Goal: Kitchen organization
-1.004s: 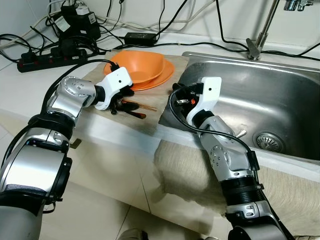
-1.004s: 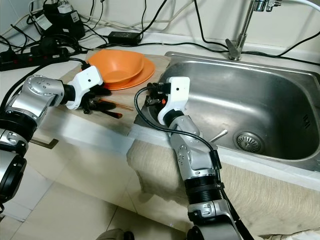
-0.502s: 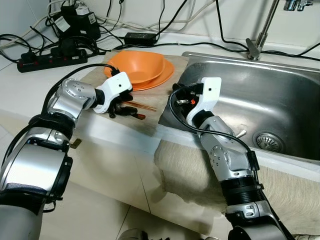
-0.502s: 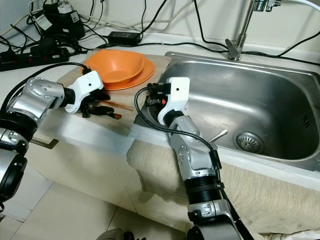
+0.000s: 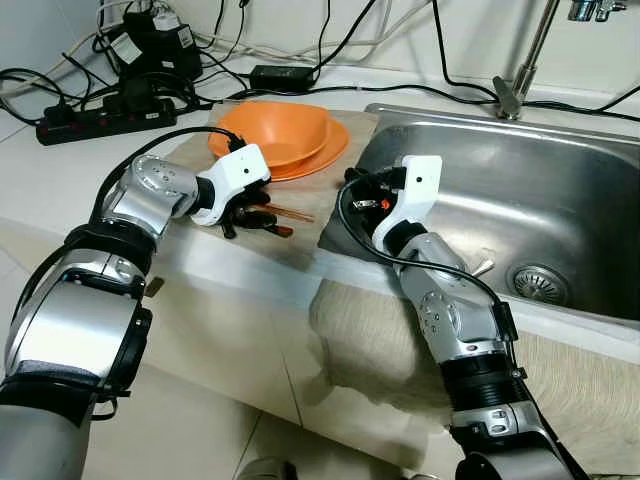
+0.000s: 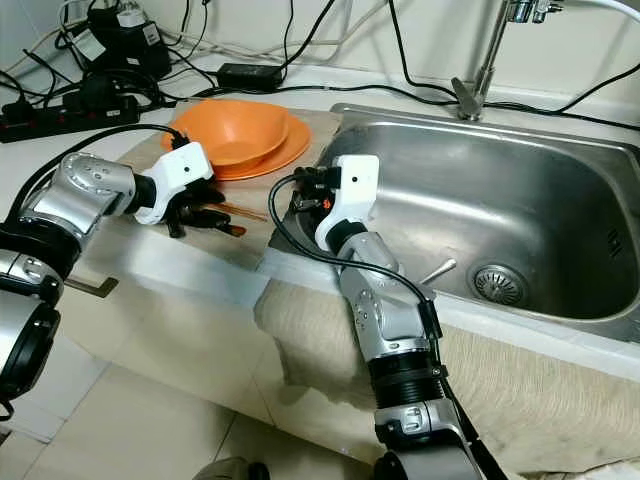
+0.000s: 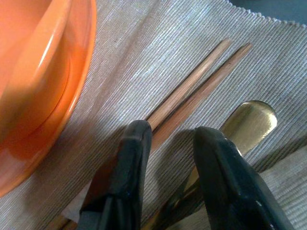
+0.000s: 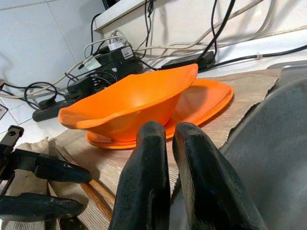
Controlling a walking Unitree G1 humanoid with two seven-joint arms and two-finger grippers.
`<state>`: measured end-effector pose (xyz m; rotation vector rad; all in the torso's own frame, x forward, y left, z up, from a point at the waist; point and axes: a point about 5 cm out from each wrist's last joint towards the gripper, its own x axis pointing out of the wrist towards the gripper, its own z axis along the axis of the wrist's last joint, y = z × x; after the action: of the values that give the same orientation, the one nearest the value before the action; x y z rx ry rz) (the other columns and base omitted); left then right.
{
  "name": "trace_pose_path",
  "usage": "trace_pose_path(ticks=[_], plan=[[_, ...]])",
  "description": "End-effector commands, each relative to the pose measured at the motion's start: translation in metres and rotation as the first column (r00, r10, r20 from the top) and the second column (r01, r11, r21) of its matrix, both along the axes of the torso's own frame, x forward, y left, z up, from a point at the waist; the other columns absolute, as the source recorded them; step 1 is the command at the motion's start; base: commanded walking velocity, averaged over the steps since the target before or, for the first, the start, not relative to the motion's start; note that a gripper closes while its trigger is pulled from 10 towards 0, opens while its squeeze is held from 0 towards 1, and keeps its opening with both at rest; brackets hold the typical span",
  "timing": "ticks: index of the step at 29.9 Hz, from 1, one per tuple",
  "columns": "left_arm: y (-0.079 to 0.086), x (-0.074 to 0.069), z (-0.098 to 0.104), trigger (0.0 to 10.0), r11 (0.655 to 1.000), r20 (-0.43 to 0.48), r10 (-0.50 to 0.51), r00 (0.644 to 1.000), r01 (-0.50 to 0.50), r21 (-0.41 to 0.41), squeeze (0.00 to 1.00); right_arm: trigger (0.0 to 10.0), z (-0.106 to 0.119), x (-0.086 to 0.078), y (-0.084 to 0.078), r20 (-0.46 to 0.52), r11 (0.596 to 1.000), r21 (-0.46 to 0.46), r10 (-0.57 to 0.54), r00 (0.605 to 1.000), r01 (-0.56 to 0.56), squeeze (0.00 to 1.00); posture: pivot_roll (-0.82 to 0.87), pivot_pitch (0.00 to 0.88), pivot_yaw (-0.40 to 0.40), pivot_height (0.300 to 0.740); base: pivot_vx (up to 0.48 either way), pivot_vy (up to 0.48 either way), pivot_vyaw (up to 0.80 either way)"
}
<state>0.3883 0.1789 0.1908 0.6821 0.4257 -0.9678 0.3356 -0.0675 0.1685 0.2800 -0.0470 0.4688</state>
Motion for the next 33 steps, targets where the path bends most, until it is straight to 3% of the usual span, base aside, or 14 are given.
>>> trace_pose_path(ticks=[1, 16, 22, 28, 31, 33], plan=[[0.000, 0.000, -0.002, 0.0, 1.000, -0.032, -0.003, 0.999, 0.004, 0.022, 0.00, 10.0, 0.000, 0.000, 0.001, -0.007, 1.000, -0.001, 0.001, 1.000, -0.001, 0.00, 0.06, 0.010, 0.104, 0.740, 0.000, 0.000, 0.00], [-0.002, 0.003, 0.004, 0.0, 1.000, 0.011, 0.016, 1.000, -0.015, -0.019, 0.00, 10.0, -0.001, 0.000, 0.001, -0.015, 1.000, -0.003, -0.001, 1.000, 0.001, 0.00, 0.06, 0.016, 0.104, 0.740, 0.000, 0.000, 0.00], [-0.005, 0.007, 0.023, 0.0, 0.996, 0.065, 0.021, 0.998, -0.015, -0.086, 0.00, 10.0, -0.002, 0.000, 0.001, -0.015, 1.000, -0.004, -0.002, 1.000, 0.002, 0.00, 0.05, 0.012, 0.102, 0.740, 0.000, 0.000, 0.00], [-0.014, 0.011, 0.061, 0.0, 0.984, 0.164, -0.021, 0.986, 0.049, -0.168, 0.00, 10.0, -0.003, -0.001, 0.000, -0.017, 1.000, -0.006, -0.002, 1.000, 0.002, 0.00, 0.06, 0.006, 0.100, 0.740, 0.000, 0.000, 0.00], [-0.014, 0.010, 0.067, 0.0, 0.984, 0.194, -0.042, 0.980, 0.073, -0.159, 0.00, 10.0, -0.004, -0.001, 0.000, -0.018, 1.000, -0.007, -0.002, 1.000, 0.002, 0.00, 0.06, 0.005, 0.100, 0.740, 0.000, 0.000, 0.00], [-0.008, 0.011, 0.061, 0.0, 0.996, 0.231, -0.025, 0.973, 0.044, -0.078, 0.00, 10.0, -0.004, -0.001, 0.001, -0.020, 1.000, -0.006, 0.000, 1.000, 0.000, 0.00, 0.06, 0.002, 0.099, 0.740, 0.000, 0.000, 0.00]])
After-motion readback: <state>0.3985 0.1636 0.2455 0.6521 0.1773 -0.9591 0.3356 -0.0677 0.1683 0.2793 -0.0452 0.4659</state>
